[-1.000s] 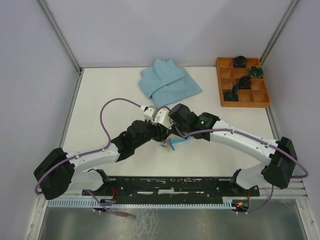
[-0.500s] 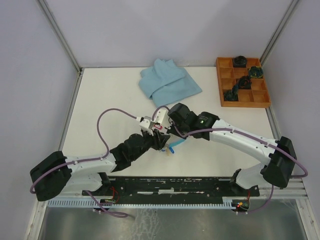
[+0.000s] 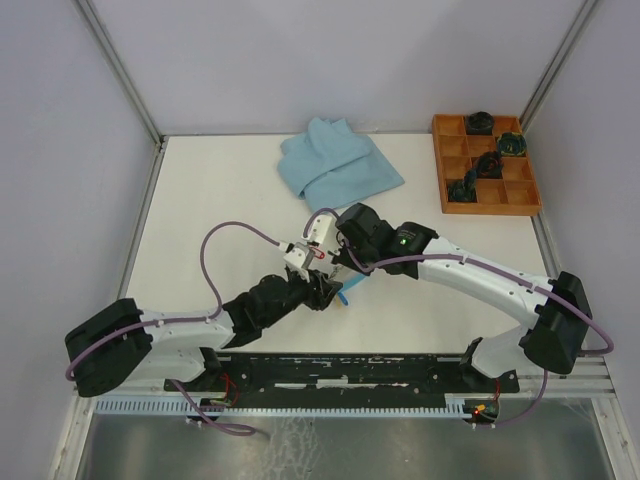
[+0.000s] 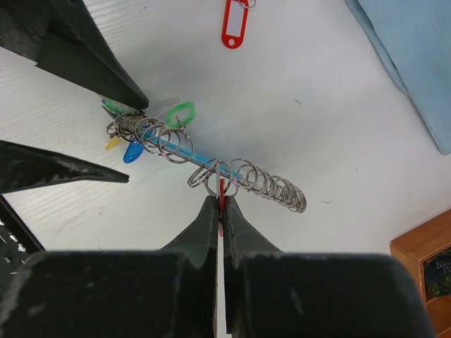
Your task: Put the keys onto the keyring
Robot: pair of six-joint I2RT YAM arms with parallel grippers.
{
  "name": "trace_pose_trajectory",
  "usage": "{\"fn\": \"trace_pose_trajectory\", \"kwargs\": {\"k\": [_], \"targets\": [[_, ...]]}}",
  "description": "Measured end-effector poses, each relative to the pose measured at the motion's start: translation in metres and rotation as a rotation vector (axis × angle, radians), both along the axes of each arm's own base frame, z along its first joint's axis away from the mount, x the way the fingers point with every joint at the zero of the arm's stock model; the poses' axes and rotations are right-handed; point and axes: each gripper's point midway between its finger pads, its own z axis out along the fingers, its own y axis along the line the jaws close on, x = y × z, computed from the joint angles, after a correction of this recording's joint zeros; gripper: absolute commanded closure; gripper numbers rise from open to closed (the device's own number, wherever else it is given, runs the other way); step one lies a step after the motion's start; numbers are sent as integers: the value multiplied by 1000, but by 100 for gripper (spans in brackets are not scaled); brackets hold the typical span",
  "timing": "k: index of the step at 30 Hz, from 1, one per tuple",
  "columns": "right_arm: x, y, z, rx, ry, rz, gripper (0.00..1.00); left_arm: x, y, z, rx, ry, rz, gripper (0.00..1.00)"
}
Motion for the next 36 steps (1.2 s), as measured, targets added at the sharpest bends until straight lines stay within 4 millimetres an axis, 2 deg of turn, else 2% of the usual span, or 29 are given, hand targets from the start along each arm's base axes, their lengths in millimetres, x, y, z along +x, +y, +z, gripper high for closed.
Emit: {"fn": "trace_pose_trajectory", "kwargs": {"k": [4,13,18,25,36], "targets": [[-2,1,0,5,7,8,100,12,3,-17,57,15,63,48],[-16,1,0,29,53,48,99,32,14,-22,122,-22,139,51],[-23,1,-1,41,80,70,99,42,23,-32,169,-25,161,51],[-27,2,-5,43,97,80,99,43,21,-39,200,-32,125,50],[-23,9,-17,41,112,77,99,44,15,-34,148,-74,95,46]]}}
